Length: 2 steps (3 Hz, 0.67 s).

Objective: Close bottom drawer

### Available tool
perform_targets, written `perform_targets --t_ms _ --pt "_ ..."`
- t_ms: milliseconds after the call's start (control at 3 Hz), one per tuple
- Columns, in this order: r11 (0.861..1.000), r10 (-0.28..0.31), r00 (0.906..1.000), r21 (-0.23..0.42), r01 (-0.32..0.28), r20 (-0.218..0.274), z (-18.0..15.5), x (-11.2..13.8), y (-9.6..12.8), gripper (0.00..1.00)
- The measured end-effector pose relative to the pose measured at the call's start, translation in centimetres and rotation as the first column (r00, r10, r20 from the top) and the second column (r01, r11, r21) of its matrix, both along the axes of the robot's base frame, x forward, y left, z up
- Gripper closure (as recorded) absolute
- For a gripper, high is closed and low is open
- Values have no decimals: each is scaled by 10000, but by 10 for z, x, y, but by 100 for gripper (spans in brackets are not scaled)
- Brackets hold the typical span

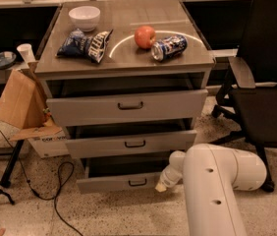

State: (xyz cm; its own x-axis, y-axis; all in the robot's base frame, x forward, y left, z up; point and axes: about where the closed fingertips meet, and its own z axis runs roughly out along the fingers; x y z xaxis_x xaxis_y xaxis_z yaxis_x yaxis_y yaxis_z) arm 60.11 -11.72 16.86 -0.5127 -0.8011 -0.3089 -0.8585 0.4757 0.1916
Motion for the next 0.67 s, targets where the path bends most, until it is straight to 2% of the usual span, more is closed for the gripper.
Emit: perform_targets --t_ms 333,667 --pt "9999 -143 9999 93 143 -12 -6 16 1 0" --pt "9996 -244 9997 131 244 59 -5 24 1 0"
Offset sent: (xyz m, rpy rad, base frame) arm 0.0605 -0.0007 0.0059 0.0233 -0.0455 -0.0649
